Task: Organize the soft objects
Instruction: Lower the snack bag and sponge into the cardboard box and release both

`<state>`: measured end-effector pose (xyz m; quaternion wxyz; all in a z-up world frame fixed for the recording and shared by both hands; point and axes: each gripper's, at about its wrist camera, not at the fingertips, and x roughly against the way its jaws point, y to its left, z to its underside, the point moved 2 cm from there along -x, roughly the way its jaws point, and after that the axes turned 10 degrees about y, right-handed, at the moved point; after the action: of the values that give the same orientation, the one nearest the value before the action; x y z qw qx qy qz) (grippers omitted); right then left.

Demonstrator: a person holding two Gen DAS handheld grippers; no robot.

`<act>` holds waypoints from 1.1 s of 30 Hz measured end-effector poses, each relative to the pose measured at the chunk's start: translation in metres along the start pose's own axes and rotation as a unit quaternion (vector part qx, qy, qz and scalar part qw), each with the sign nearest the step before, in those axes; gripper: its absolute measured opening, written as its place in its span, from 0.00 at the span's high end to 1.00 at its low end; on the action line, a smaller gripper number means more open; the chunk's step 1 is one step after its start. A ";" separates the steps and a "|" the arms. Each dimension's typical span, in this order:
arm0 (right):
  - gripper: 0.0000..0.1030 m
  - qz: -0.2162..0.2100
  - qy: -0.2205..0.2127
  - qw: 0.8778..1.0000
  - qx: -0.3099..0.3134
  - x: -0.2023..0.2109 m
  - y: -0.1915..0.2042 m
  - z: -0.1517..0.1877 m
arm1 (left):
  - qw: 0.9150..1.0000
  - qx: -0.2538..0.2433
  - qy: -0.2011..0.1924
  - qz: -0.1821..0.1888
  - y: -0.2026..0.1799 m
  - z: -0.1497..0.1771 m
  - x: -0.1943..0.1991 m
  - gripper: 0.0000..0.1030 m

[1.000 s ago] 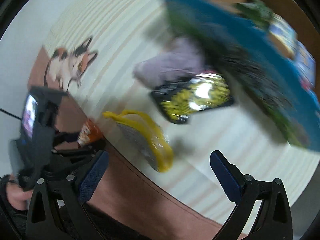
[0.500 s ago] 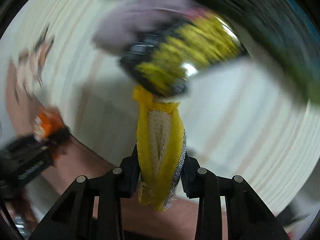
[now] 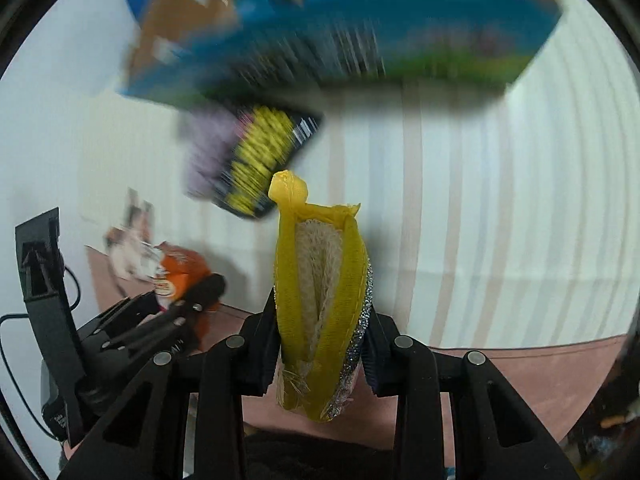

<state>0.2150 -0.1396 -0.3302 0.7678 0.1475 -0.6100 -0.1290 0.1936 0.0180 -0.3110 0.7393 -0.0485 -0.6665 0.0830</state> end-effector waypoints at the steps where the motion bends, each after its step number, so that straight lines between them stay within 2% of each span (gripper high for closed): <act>1: 0.65 -0.005 -0.017 1.000 0.007 0.023 0.004 -0.004 | 1.000 -0.012 -0.010 0.005 -0.008 -0.008 0.016 0.57; 4: 0.65 -0.010 -0.051 0.998 0.020 0.066 0.017 -0.022 | 0.998 -0.045 -0.044 0.004 -0.030 -0.041 0.064 0.57; 6: 0.65 0.000 -0.075 0.997 0.026 0.091 0.024 -0.041 | 0.996 -0.059 -0.068 -0.017 -0.029 -0.071 0.086 0.57; 9: 0.65 0.017 -0.092 0.995 0.023 0.103 0.038 -0.080 | 0.993 -0.065 -0.084 -0.051 -0.028 -0.124 0.101 0.57; 11: 0.65 0.028 -0.092 0.995 0.016 0.107 0.035 -0.108 | 0.993 -0.060 -0.077 -0.065 -0.030 -0.152 0.103 0.57; 14: 0.65 0.037 -0.083 0.996 0.000 0.098 0.032 -0.149 | 0.996 -0.053 -0.042 -0.058 -0.021 -0.198 0.085 0.57; 18: 0.65 0.056 -0.064 0.996 -0.011 0.077 0.024 -0.182 | 0.995 -0.052 -0.005 -0.081 -0.015 -0.243 0.061 0.57; 23: 0.65 0.070 -0.033 0.997 -0.025 0.041 0.013 -0.211 | 0.993 -0.055 0.038 -0.094 -0.015 -0.273 0.027 0.56; 31: 0.64 0.096 -0.018 0.995 -0.035 0.016 0.003 -0.231 | 0.991 -0.051 0.051 -0.115 -0.022 -0.294 0.015 0.55; 33: 0.61 0.104 -0.019 0.994 -0.037 0.016 0.001 -0.234 | 0.992 -0.037 0.060 -0.104 -0.020 -0.299 0.015 0.54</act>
<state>0.4464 -0.1281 -0.3653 0.7700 0.0527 -0.6316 -0.0738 0.4936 0.0125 -0.3246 0.7804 -0.0115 -0.6248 -0.0219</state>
